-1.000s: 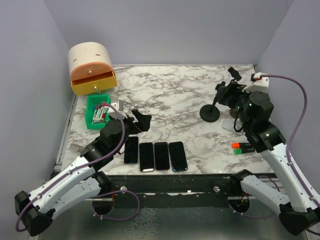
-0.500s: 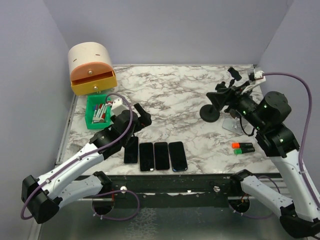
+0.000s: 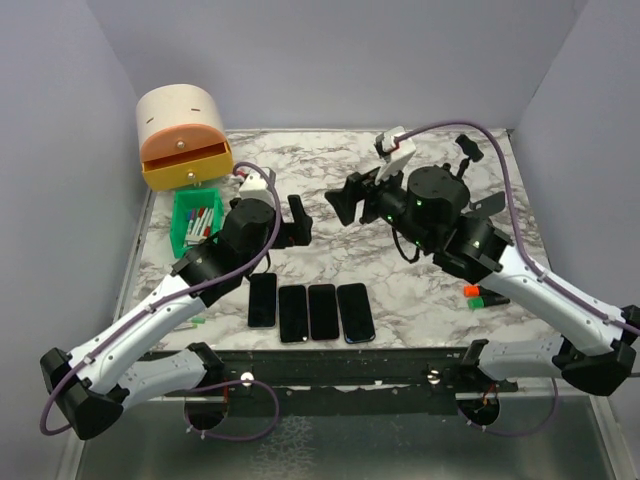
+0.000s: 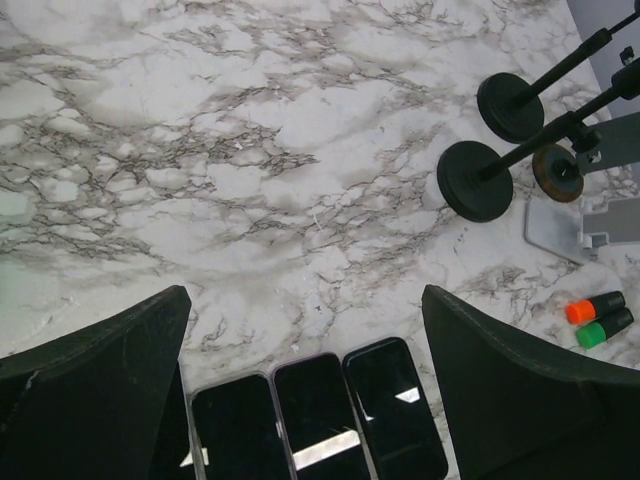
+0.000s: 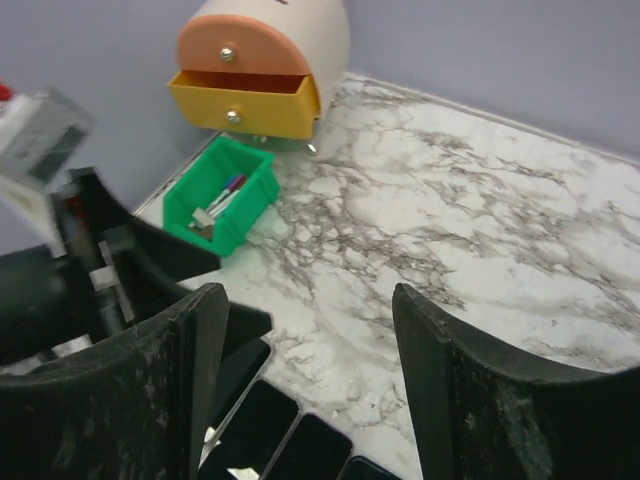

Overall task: Remove the phone from the phone stand
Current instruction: Reset both arms

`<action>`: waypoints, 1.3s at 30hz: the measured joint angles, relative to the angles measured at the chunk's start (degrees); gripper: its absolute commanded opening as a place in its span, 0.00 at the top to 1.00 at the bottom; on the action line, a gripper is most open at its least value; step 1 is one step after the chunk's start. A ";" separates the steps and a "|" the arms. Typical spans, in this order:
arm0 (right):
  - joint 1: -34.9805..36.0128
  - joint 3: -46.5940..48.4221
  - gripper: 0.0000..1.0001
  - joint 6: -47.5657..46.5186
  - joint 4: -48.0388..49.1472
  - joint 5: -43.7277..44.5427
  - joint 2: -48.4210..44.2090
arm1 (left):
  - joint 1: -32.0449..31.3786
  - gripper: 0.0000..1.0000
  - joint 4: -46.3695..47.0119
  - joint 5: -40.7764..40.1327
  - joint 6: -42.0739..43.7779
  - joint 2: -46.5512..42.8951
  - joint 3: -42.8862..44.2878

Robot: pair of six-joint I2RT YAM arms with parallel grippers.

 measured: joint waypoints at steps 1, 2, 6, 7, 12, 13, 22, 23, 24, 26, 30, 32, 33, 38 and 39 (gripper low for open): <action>0.09 0.28 0.24 -0.22 0.90 1.92 1.20 | 0.00 0.01 -0.20 0.02 0.72 -0.46 0.00; 0.04 0.31 0.22 -0.13 1.73 3.78 2.16 | 0.00 0.01 -0.35 0.04 1.70 -1.36 0.02; -0.04 0.31 0.21 2.21 4.55 12.24 4.87 | 0.00 0.01 -1.44 0.00 5.49 -6.14 1.84; -0.07 0.28 0.18 3.10 5.42 15.34 5.16 | 0.00 0.01 -1.75 0.00 6.95 -7.06 3.50; -0.07 -0.46 0.01 3.74 11.28 23.28 2.93 | 0.00 0.01 -2.12 1.22 13.57 -6.62 18.69; -0.09 -0.46 0.00 3.26 12.44 23.41 1.84 | 0.00 0.01 -2.01 1.51 14.23 -6.10 21.73; -0.11 12.20 0.00 -1.86 18.62 16.57 -9.68 | 0.00 0.01 0.04 5.07 19.41 4.22 56.59; -0.11 13.18 0.00 -2.32 19.78 15.52 -10.97 | 0.00 0.01 0.55 5.42 19.80 4.66 58.51; -0.11 14.05 0.00 -2.82 20.81 14.64 -12.33 | 0.00 0.01 1.29 5.77 20.17 4.81 60.00; -0.11 16.57 0.00 -4.59 22.38 13.25 -14.21 | 0.00 0.01 2.71 6.36 20.79 4.48 60.63; -0.13 21.53 0.00 -11.47 24.20 12.24 -13.66 | 0.00 0.01 5.31 8.22 21.53 4.13 59.01; -0.11 21.88 0.00 -15.15 25.57 13.62 -12.26 | 0.00 0.01 5.79 8.81 22.03 4.79 58.34; -0.07 21.75 0.01 -16.90 26.25 14.88 -11.28 | 0.00 0.01 5.90 8.81 22.14 5.09 58.12; -0.02 21.66 0.00 -22.95 29.16 23.43 -3.37 | 0.00 0.01 5.92 8.70 22.69 6.99 57.07; 0.00 21.64 0.00 -23.23 29.09 24.28 -1.92 | 0.00 0.01 5.88 8.70 22.69 7.39 57.07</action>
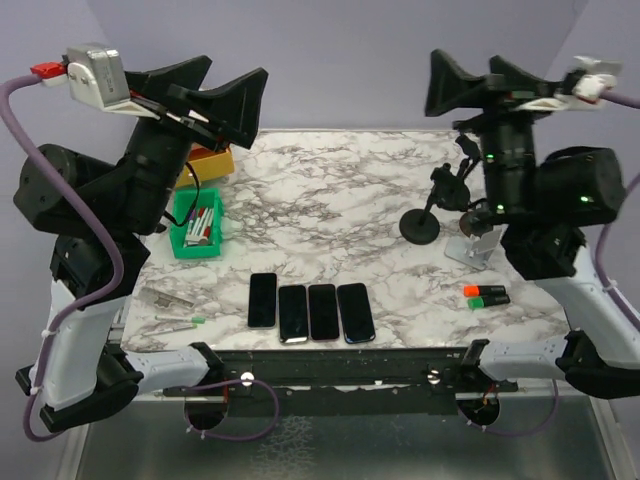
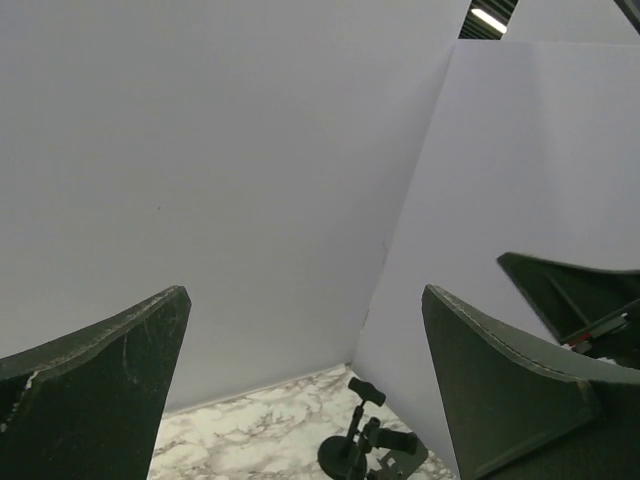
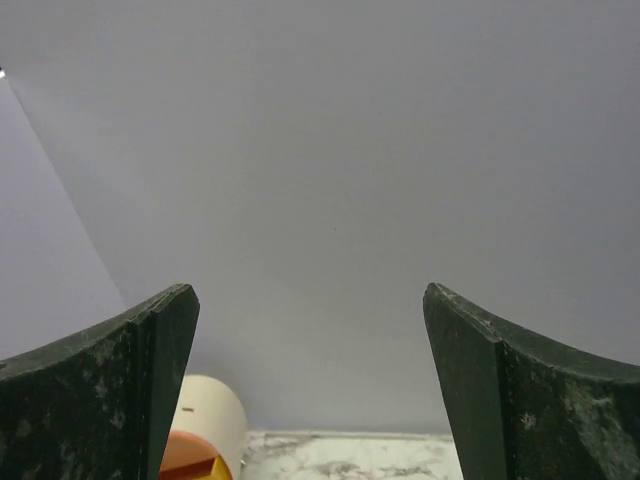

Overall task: Remove the phone from the phone stand
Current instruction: Reset both arms

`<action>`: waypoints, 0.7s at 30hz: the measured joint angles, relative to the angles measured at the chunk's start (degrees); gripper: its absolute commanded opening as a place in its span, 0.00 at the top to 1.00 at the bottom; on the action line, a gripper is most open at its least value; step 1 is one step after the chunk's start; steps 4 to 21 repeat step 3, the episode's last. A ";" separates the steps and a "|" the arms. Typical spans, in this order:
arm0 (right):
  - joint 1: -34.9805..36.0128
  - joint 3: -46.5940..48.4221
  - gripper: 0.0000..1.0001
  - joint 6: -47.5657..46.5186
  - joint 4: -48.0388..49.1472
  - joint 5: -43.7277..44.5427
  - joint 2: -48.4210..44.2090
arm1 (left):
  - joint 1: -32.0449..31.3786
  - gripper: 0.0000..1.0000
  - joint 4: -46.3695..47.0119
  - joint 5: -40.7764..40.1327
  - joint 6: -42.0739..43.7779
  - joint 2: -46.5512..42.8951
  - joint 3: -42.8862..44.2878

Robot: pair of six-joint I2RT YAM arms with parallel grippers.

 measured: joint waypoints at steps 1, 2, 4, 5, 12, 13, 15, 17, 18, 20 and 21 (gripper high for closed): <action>0.00 -0.33 0.00 0.00 -0.15 0.26 1.29 | 0.00 0.01 -0.04 0.00 0.02 0.39 0.00; 0.00 -1.33 0.00 0.04 -0.48 0.35 2.12 | 0.00 0.01 -0.07 0.00 0.02 0.72 -0.02; 0.00 -2.45 0.00 0.20 -0.87 0.37 2.23 | 0.00 0.01 -0.09 0.00 0.04 0.85 -0.07; 0.00 -2.45 0.00 0.20 -0.87 0.37 2.23 | 0.00 0.01 -0.09 0.00 0.04 0.85 -0.07; 0.00 -2.45 0.00 0.20 -0.87 0.37 2.23 | 0.00 0.01 -0.09 0.00 0.04 0.85 -0.07; 0.00 -2.45 0.00 0.20 -0.87 0.37 2.23 | 0.00 0.01 -0.09 0.00 0.04 0.85 -0.07; 0.00 -2.45 0.00 0.20 -0.87 0.37 2.23 | 0.00 0.01 -0.09 0.00 0.04 0.85 -0.07; 0.00 -2.45 0.00 0.20 -0.87 0.37 2.23 | 0.00 0.01 -0.09 0.00 0.04 0.85 -0.07; 0.00 -2.45 0.00 0.20 -0.87 0.37 2.23 | 0.00 0.01 -0.09 0.00 0.04 0.85 -0.07; 0.00 -2.45 0.00 0.20 -0.87 0.37 2.23 | 0.00 0.01 -0.09 0.00 0.04 0.85 -0.07; 0.00 -2.45 0.00 0.20 -0.87 0.37 2.23 | 0.00 0.01 -0.09 0.00 0.04 0.85 -0.07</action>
